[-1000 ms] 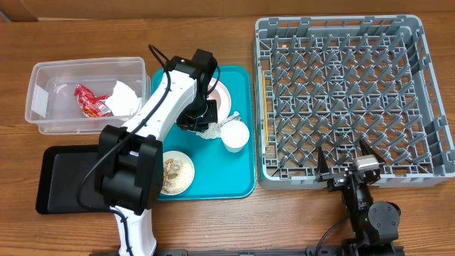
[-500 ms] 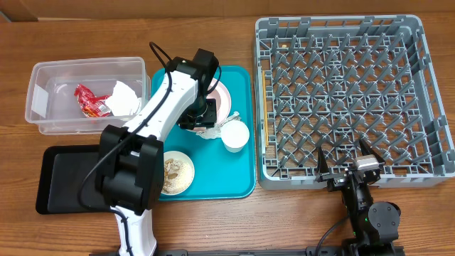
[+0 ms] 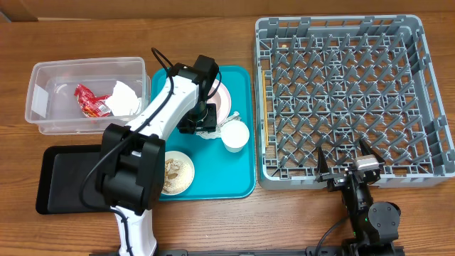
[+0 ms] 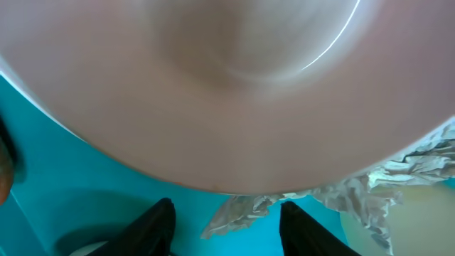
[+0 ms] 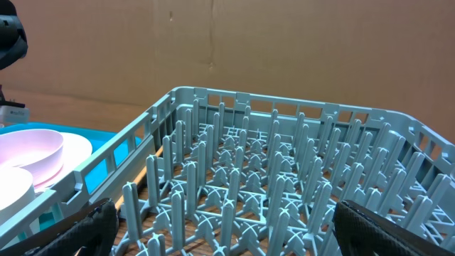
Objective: Sort waste into correct bins and load items into the dishwasher
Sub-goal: 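Lower the left gripper and grasp the crumpled tissue by the cup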
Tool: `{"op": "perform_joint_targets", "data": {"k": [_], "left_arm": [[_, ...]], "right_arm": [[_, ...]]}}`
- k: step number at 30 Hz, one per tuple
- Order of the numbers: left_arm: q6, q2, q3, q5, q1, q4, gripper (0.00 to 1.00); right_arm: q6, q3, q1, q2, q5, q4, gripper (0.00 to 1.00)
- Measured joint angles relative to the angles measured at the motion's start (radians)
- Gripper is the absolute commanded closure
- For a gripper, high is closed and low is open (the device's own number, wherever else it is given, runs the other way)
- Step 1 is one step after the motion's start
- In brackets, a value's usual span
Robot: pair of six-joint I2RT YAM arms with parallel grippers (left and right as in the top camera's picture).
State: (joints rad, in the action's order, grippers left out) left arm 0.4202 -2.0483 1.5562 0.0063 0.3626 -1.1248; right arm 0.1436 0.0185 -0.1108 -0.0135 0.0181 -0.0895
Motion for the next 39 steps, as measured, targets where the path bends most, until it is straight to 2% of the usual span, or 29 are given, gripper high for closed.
{"op": "perform_joint_targets", "data": {"k": [8, 10, 11, 12, 13, 23, 28, 33, 39], "left_arm": [[0.000, 0.000, -0.024, 0.008, 0.005, 0.042, 0.53], [0.002, 0.000, -0.035, 0.014, 0.005, 0.049, 0.66], [0.002, 0.000, -0.040, 0.017, 0.005, 0.049, 0.75], [0.004, 0.000, -0.043, 0.020, 0.005, 0.049, 0.89], [0.009, 0.000, -0.045, 0.023, 0.005, 0.049, 0.96], [0.004, 0.000, -0.045, 0.027, 0.005, 0.014, 0.96], [0.004, 0.000, -0.031, 0.027, 0.005, -0.064, 0.96], [0.004, -0.002, 0.123, 0.027, 0.005, -0.191, 0.96], [0.004, -0.002, 0.241, 0.036, 0.005, -0.226, 0.96]], "right_arm": [[0.000, 0.000, 0.000, 0.000, 0.000, -0.001, 0.00], [0.000, 0.000, 0.000, 0.000, 0.000, 0.000, 0.00], [-0.001, 0.000, 0.000, 0.000, 0.000, 0.000, 0.00], [0.000, 0.000, 0.000, 0.000, 0.000, -0.001, 0.00], [0.000, 0.000, 0.000, 0.000, 0.000, 0.000, 0.00], [-0.001, 0.000, 0.000, 0.000, 0.000, -0.001, 0.00], [0.000, 0.000, 0.000, 0.000, 0.000, -0.001, 0.00], [0.000, 0.000, 0.000, 0.000, 0.000, -0.001, 0.00], [-0.001, 0.000, 0.000, 0.000, 0.000, 0.000, 0.00]]}}
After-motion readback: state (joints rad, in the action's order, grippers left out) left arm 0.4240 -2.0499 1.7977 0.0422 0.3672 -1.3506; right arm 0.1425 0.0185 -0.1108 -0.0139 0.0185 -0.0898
